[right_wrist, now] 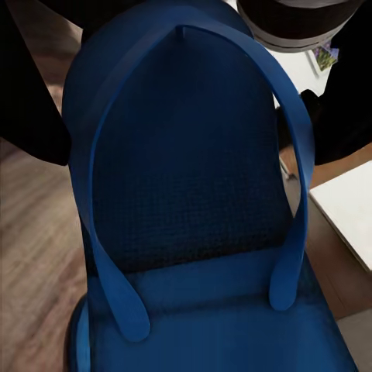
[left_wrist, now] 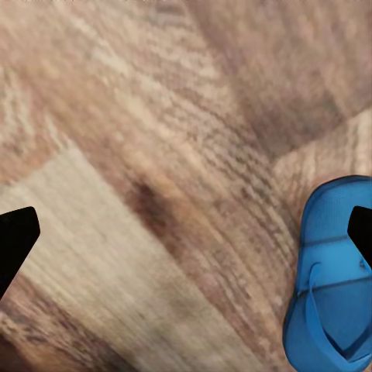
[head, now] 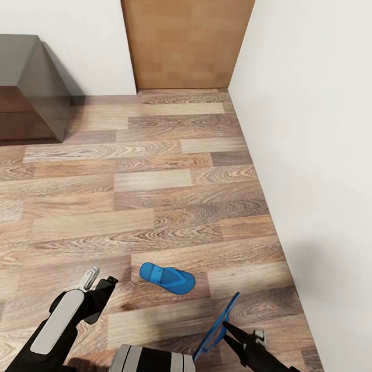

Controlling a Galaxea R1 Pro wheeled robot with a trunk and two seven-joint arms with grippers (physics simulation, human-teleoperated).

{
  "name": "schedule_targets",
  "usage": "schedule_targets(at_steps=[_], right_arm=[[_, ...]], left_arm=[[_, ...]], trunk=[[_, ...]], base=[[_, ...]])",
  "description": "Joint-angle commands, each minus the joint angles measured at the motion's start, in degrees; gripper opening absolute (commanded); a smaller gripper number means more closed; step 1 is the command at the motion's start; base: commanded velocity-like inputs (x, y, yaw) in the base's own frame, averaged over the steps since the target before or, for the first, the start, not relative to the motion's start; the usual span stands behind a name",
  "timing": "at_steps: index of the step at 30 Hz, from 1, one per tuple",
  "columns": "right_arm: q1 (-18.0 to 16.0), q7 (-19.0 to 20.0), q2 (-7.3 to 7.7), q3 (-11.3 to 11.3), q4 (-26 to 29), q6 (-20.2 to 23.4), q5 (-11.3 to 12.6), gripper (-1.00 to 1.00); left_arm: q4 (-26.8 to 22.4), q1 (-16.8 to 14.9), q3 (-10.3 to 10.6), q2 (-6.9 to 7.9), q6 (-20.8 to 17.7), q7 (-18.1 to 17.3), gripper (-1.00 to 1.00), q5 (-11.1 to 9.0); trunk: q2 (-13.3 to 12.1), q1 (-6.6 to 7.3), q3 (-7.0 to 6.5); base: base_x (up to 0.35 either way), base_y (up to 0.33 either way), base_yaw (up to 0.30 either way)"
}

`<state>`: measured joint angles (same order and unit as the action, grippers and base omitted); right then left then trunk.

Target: In the bedroom, move the book from the bed onto either nightstand, and place the two sandals side by side next to the bed.

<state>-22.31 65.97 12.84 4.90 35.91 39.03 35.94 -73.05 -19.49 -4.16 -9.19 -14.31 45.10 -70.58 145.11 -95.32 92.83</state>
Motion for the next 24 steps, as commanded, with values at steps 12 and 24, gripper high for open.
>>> schedule_targets(at_steps=[12,24], right_arm=[[0.0,-1.3,-0.18,0.2,0.7,-0.1,0.2,-1.0],[-0.1,-15.2,-0.54,15.6,2.3,-1.7,0.3,-1.0]], left_arm=[[-0.1,0.0,-0.1,-0.12,-0.4,0.3,1.0,-0.2],[-0.2,0.0,-0.1,-0.12,-0.4,0.3,1.0,-0.2]], trunk=[[0.0,0.01,0.03],[0.0,0.01,0.03]], base=[[0.0,0.0,0.0],[0.0,0.0,0.0]])
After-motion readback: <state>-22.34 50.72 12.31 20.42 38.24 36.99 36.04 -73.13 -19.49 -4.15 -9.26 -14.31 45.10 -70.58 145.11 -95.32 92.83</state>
